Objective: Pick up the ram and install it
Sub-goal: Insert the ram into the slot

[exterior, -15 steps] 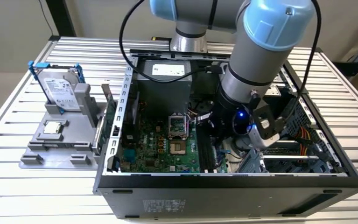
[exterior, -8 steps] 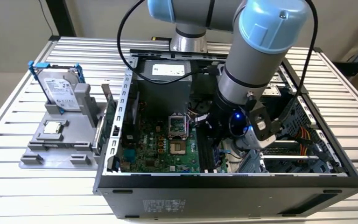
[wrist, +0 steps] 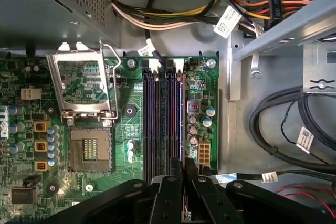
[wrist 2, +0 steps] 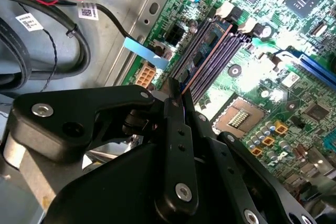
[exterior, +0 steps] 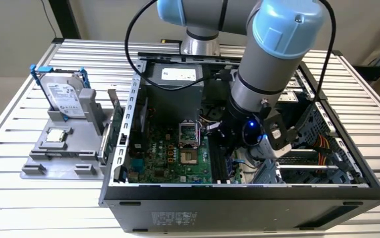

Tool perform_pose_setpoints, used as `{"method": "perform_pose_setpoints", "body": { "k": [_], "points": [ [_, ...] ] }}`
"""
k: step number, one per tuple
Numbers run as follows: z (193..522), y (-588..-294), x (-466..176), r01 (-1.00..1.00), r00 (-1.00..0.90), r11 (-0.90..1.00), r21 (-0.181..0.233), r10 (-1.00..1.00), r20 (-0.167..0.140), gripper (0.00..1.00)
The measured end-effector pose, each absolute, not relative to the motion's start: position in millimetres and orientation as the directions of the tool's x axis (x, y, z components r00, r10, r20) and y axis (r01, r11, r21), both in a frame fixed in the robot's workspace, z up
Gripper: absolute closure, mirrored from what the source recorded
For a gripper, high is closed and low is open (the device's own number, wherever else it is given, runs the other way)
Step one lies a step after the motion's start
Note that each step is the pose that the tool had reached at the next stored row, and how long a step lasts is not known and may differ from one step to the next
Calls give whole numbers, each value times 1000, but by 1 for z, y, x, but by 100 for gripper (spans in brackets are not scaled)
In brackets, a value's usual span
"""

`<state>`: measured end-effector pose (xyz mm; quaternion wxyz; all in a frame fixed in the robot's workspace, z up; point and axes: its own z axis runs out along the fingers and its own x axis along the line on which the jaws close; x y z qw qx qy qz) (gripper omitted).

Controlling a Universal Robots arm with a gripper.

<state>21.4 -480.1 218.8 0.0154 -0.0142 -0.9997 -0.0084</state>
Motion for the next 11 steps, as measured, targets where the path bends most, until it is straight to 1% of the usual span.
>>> {"method": "perform_pose_setpoints", "body": {
  "k": [11],
  "points": [
    [216, -478, 21, 29, -999, 999, 16, 28, 31, 100]
  ]
}}
